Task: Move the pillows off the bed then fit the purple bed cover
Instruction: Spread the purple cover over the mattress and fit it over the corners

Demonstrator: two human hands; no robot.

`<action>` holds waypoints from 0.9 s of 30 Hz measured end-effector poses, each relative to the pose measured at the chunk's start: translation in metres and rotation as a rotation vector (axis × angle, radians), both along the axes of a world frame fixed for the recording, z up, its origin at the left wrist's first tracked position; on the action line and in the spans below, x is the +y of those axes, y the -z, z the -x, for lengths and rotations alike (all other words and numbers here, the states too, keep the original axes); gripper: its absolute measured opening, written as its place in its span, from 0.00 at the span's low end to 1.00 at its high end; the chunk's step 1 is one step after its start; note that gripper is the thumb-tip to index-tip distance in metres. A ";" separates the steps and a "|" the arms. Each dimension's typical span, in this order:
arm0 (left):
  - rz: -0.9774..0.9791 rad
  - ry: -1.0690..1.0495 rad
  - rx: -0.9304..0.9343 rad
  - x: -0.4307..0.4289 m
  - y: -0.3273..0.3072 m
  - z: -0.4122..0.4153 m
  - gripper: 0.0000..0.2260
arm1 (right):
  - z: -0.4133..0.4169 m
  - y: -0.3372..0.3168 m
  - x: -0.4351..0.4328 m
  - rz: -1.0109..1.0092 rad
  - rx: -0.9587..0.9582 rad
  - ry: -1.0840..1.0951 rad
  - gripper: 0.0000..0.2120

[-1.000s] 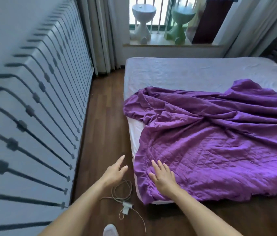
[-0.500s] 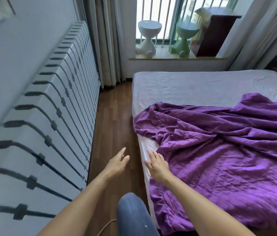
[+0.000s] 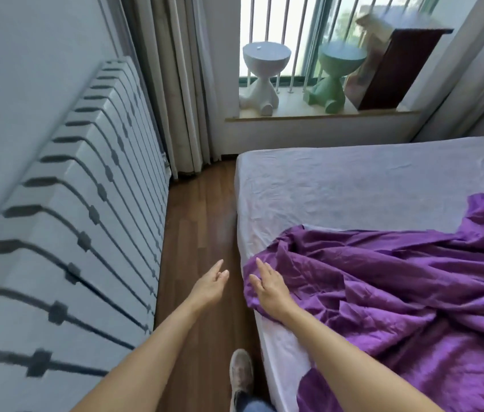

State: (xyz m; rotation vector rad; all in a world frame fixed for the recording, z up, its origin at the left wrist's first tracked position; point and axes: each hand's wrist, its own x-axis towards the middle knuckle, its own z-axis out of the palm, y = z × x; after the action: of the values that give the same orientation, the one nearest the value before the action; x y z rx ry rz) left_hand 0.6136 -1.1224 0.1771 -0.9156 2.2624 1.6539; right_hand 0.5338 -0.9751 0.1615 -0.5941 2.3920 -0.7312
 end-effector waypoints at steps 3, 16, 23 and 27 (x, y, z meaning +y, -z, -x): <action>0.004 0.000 -0.009 -0.032 -0.010 0.050 0.22 | 0.056 -0.021 -0.037 0.136 -0.065 0.078 0.23; 0.174 -0.002 0.004 -0.218 -0.017 0.253 0.19 | 0.236 -0.027 -0.215 0.174 -0.162 0.157 0.24; 0.088 0.026 0.077 -0.322 -0.027 0.374 0.20 | 0.350 -0.048 -0.333 0.204 -0.173 0.292 0.20; 0.081 0.046 0.078 -0.369 -0.036 0.434 0.20 | 0.399 -0.062 -0.378 0.256 -0.169 0.318 0.17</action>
State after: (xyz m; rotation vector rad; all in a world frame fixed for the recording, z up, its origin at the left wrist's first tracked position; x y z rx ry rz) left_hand 0.1794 -1.4909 0.2130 -0.8236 2.3987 1.6170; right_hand 0.1345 -1.3529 0.2234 -0.2373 2.2755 -1.1873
